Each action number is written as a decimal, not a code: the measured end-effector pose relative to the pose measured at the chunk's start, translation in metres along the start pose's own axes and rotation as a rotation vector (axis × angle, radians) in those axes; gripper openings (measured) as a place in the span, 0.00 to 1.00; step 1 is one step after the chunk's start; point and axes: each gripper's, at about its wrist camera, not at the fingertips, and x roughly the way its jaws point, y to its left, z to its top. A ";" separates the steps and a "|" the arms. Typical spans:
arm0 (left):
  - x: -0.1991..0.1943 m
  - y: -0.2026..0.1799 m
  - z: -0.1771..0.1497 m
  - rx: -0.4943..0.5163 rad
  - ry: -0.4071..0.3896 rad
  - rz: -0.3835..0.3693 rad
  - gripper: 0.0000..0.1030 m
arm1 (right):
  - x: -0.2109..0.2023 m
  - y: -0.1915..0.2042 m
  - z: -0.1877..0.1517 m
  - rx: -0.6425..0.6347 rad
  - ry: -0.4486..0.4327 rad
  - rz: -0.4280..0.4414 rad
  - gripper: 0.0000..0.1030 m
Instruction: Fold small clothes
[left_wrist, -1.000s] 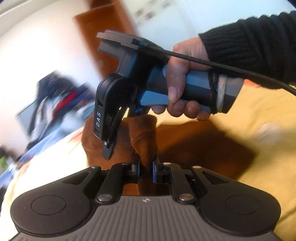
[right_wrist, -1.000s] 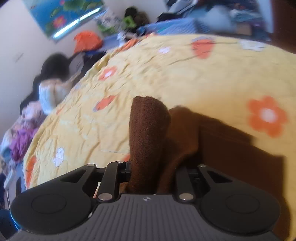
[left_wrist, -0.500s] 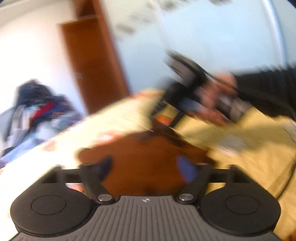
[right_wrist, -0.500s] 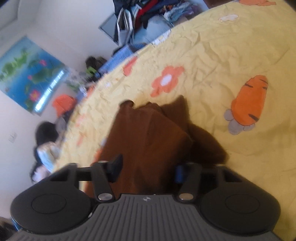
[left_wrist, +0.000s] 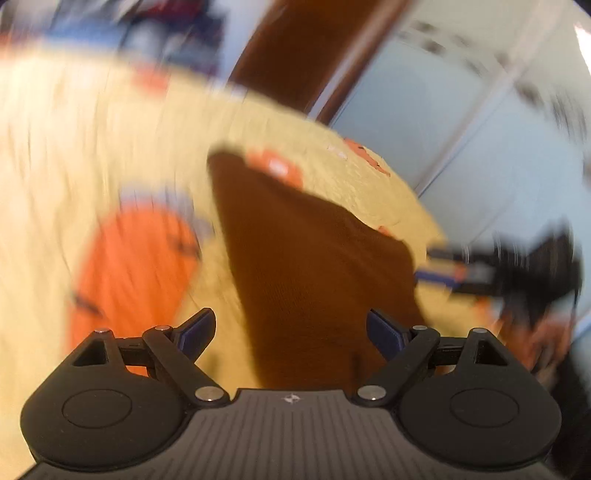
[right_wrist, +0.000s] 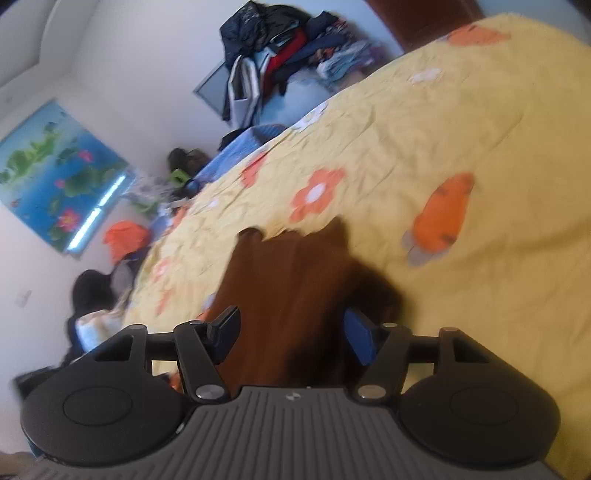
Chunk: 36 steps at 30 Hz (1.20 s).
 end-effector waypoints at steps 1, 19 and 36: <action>0.006 0.006 -0.003 -0.076 0.029 -0.045 0.87 | 0.005 0.005 -0.006 -0.026 0.030 -0.028 0.64; 0.030 0.026 0.028 -0.189 0.073 -0.054 0.85 | -0.014 -0.024 0.008 0.061 -0.115 -0.096 0.92; 0.074 0.018 0.084 0.015 0.049 0.010 0.15 | 0.066 -0.016 0.032 0.065 -0.020 0.030 0.27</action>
